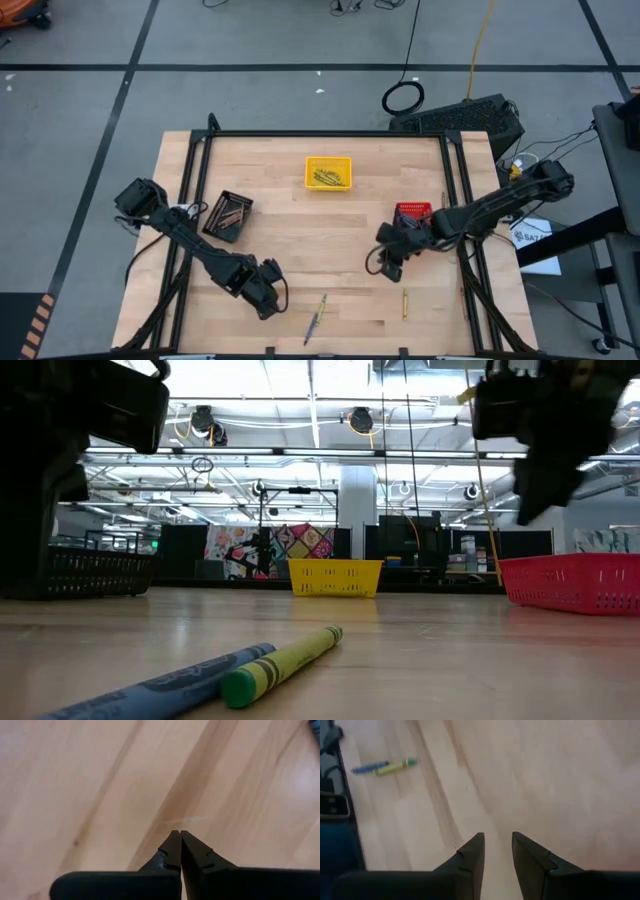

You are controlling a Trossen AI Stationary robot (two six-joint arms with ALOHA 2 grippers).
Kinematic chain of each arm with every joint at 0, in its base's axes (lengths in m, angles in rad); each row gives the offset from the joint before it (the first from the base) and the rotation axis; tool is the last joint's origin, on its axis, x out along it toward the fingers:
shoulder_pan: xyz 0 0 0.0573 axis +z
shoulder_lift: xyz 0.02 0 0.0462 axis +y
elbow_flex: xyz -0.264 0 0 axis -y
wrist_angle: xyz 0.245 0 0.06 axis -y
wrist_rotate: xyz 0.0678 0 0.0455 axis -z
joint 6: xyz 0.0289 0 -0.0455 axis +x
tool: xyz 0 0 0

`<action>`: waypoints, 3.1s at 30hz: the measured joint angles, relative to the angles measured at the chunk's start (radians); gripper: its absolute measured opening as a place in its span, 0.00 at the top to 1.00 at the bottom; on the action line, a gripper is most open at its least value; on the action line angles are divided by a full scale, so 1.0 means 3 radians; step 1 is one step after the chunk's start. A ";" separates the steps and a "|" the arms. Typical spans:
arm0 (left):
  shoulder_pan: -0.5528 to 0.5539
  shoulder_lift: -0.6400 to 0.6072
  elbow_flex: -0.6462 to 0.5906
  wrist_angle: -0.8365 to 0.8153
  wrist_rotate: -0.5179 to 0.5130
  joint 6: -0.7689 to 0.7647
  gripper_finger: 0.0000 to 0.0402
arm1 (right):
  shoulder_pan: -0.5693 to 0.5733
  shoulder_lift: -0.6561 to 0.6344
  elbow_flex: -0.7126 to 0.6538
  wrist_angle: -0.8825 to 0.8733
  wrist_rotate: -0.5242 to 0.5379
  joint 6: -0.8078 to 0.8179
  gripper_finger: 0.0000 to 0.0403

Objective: Sort crayons

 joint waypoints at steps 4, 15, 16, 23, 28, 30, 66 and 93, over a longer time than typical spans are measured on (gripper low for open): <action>0.0001 -0.0001 0.0000 -0.0263 -0.0092 0.0062 1.00 | 0.0193 0.0000 0.0000 -0.0096 -0.0020 0.0480 0.79; 0.0009 -0.0001 0.0000 -0.0812 -0.0286 0.0068 1.00 | 0.0672 0.0028 0.0000 -0.0076 0.0367 0.1929 0.79; 0.0005 -0.0001 0.0000 -0.0810 -0.0295 0.0079 1.00 | 0.0716 0.0058 0.0000 -0.0077 0.0417 0.2068 0.79; -0.0013 -0.0001 0.0000 -0.0823 -0.0399 0.0355 1.00 | 0.0911 0.0439 0.0003 -0.0089 0.0416 0.2900 0.79; -0.0020 -0.0001 0.0000 -0.0931 -0.0450 0.0360 1.00 | 0.0921 0.0637 0.0328 -0.0607 0.0325 0.3023 0.79; -0.0020 -0.0001 0.0000 -0.0984 -0.0457 0.0360 1.00 | 0.0921 0.0673 0.0582 -0.0993 0.0337 0.3013 0.79; -0.0019 -0.0001 0.0000 -0.1167 -0.0846 0.0703 1.00 | 0.1467 0.1591 0.1300 -0.1520 0.0070 0.4721 0.79; -0.0020 -0.0001 0.0000 -0.1156 -0.0820 0.0694 1.00 | 0.1510 0.1796 0.1193 -0.1406 -0.0025 0.4657 0.79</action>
